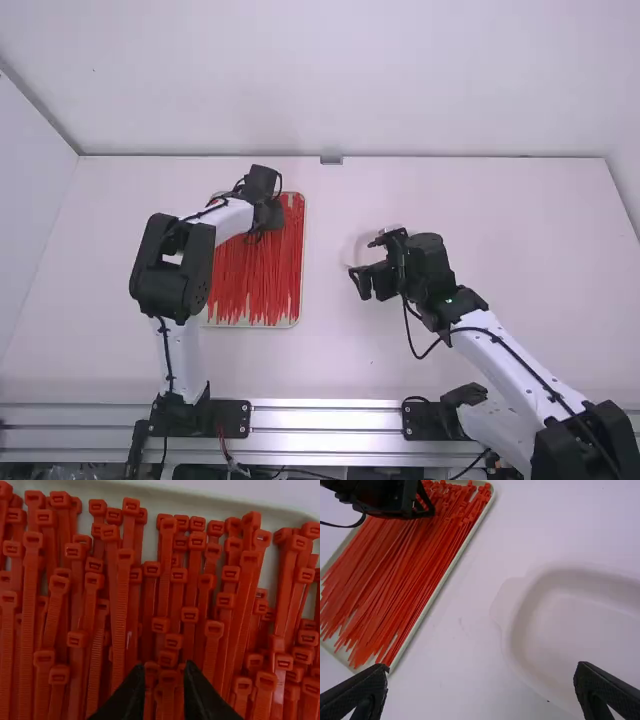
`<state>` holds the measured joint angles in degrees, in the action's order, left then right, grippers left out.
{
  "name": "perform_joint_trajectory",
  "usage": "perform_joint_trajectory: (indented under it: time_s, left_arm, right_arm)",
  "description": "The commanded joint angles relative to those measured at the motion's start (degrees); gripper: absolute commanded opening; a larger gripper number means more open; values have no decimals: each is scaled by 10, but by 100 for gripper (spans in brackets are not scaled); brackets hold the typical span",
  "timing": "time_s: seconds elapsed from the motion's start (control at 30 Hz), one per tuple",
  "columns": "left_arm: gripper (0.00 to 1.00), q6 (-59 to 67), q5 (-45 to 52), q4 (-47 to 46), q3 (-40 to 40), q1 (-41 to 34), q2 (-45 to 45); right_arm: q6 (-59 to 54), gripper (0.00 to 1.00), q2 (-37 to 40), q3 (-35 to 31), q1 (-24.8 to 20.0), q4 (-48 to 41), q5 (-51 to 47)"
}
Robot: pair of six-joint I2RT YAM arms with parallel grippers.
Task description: Fasten the cable tie
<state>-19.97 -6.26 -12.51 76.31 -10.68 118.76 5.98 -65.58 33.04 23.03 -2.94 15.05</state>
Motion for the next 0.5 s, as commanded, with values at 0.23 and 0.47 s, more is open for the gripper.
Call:
perform_joint_trajectory:
  time_s: [0.23, 0.47]
  left_arm:
    - [16, -2, 8, 4, -7, 2, 7]
    - [14, -2, 9, 4, -8, 2, 8]
  right_arm:
    - [1, 100, -4, 18, -2, 0, 2]
    - [1, 100, -4, 18, -1, -1, 1]
